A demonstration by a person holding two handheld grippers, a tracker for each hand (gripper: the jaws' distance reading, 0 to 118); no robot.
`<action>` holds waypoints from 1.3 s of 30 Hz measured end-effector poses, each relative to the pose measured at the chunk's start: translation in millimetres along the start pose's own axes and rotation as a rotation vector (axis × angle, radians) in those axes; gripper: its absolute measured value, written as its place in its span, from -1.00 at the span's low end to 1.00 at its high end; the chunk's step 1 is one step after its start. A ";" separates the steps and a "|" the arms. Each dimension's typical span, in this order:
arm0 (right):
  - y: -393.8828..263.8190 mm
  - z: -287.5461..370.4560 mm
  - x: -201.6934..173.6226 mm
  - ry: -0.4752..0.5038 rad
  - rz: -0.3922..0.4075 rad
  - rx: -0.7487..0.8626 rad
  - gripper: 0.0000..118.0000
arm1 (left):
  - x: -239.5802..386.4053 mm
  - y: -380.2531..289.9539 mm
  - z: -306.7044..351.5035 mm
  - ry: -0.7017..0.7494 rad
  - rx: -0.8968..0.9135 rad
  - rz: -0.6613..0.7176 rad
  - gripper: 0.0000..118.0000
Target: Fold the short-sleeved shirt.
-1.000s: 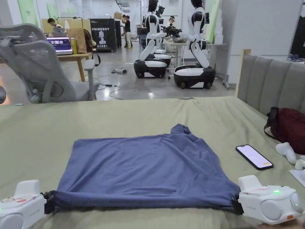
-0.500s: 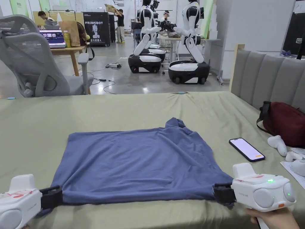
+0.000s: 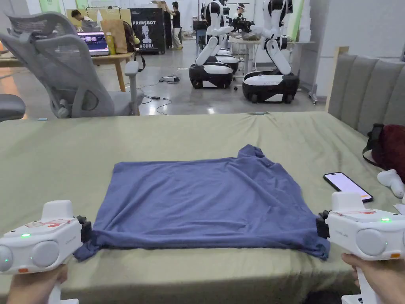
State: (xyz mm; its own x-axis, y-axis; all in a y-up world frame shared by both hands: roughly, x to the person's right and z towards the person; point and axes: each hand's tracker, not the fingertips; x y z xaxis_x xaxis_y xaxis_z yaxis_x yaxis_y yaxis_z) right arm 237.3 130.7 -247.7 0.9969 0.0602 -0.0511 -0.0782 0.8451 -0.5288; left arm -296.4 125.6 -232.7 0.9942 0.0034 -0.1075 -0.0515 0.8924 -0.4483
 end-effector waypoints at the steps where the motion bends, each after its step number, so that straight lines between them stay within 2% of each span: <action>1: -0.4 0.1 0.2 0.005 -0.006 -0.004 -1.00 | -1.9 -0.9 -2.5 -0.012 -0.013 -0.007 -0.35; 2: -2.0 1.6 0.3 0.009 -0.013 -0.003 -1.00 | -3.5 -1.9 -6.7 -0.018 -0.036 -0.014 0.13; 3: -3.3 2.0 0.4 0.017 -0.015 -0.007 -1.00 | -5.0 -3.4 -11.0 -0.018 -0.055 -0.019 0.52; 4: -4.6 1.8 0.2 0.025 -0.014 -0.011 -1.00 | -5.3 -5.6 -13.6 -0.002 -0.066 -0.025 0.79; 5: -5.9 1.4 -0.3 0.029 -0.009 -0.013 -1.00 | -6.8 -8.2 -16.6 0.006 -0.067 -0.025 0.77; 7: -7.9 -2.2 0.3 0.037 -0.006 -0.019 -1.00 | -10.9 -12.5 -23.5 0.018 -0.087 -0.024 0.62; 10: -9.7 -4.5 -0.7 0.040 -0.006 -0.038 -1.00 | -12.2 -22.2 -25.7 0.033 -0.146 -0.013 0.54; 11: -10.8 -4.6 -1.0 0.041 -0.004 -0.042 -1.00 | -12.6 -25.9 -26.9 0.023 -0.159 -0.011 0.43; 12: -11.8 -5.3 -1.0 0.041 -0.003 -0.045 -1.00 | -13.7 -28.7 -29.7 0.018 -0.166 -0.009 0.27; 13: -12.7 -6.1 -0.9 0.041 -0.002 -0.050 -1.00 | -13.3 -31.7 -31.2 0.002 -0.182 -0.016 -0.05; 15: -14.1 -9.5 -0.3 0.038 -0.003 -0.061 -1.00 | -10.6 -37.6 -33.5 -0.008 -0.196 -0.022 -0.22; 16: -14.4 -10.8 0.0 0.036 -0.002 -0.065 -1.00 | -9.3 -38.7 -32.7 -0.017 -0.184 -0.014 -0.55; 17: -14.4 -12.1 0.3 0.032 -0.001 -0.069 -1.00 | -7.6 -38.0 -31.7 -0.012 -0.176 -0.010 -0.96; 21: -13.2 -17.0 2.6 0.039 0.009 -0.089 -0.99 | -2.3 -27.9 -28.4 -0.015 -0.173 0.011 -0.95; 22: -13.5 -18.0 2.8 0.041 0.013 -0.090 -0.85 | -1.0 -27.4 -27.3 -0.027 -0.175 0.001 -0.95; 23: -13.8 -19.4 2.9 0.034 0.018 -0.091 -0.47 | 0.9 -27.3 -25.4 -0.028 -0.172 -0.011 -0.95; 24: -14.7 -22.0 3.3 0.028 0.022 -0.094 0.11 | 1.7 -25.4 -26.1 -0.022 -0.171 -0.020 -0.95; 25: -16.2 -25.4 3.9 0.023 0.029 -0.100 0.80 | 1.9 -25.0 -25.5 -0.022 -0.170 -0.023 -0.95; 26: -18.2 -29.0 5.3 0.020 0.032 -0.107 1.00 | 1.3 -25.2 -24.7 -0.025 -0.171 -0.023 -0.95; 27: -19.4 -29.9 6.9 0.018 0.029 -0.105 0.99 | 1.4 -25.6 -23.5 -0.026 -0.170 -0.021 -0.95; 28: -19.3 -33.3 8.8 0.020 0.028 -0.116 0.84 | -0.2 -25.3 -25.5 -0.026 -0.170 -0.020 -0.95; 30: -23.7 -43.1 10.9 0.018 0.026 -0.184 0.68 | -0.7 -25.8 -25.9 -0.026 -0.172 -0.019 -0.95; 32: -29.4 -51.9 11.0 0.029 0.033 -0.231 0.44 | -0.8 -25.6 -26.4 -0.027 -0.174 -0.022 -0.95; 33: -31.9 -55.3 10.9 0.045 0.034 -0.244 0.21 | -0.3 -25.9 -25.9 -0.026 -0.172 -0.026 -0.94; 34: -35.7 -58.2 8.9 0.075 0.036 -0.266 -0.12 | 0.2 -26.1 -25.5 -0.029 -0.170 -0.036 -0.94; 35: -37.6 -59.6 7.2 0.107 0.019 -0.247 -0.20 | 0.8 -26.5 -25.3 -0.032 -0.171 -0.042 -0.94; 36: -36.3 -57.1 4.9 0.066 0.024 -0.234 -0.42 | 0.4 -25.9 -27.3 -0.033 -0.174 -0.044 -0.95; 37: -31.4 -53.6 3.5 0.071 0.030 -0.234 -0.90 | 0.3 -25.7 -27.5 -0.034 -0.177 -0.044 -0.94; 38: -27.5 -51.1 3.4 0.117 0.029 -0.210 -0.90 | 0.1 -25.6 -26.6 -0.040 -0.178 -0.041 -0.95; 39: -24.6 -48.4 3.1 0.121 0.020 -0.200 -0.90 | -0.1 -25.2 -25.5 -0.043 -0.176 -0.039 -0.95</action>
State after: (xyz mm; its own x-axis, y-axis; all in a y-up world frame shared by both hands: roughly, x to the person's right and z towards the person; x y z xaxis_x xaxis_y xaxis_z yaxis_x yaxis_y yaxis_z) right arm 241.7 84.4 -275.8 0.9875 0.0018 -0.1579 -0.1106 0.7215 -0.6835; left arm -297.6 91.6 -244.1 0.9987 -0.0068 -0.0511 -0.0253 0.7992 -0.6005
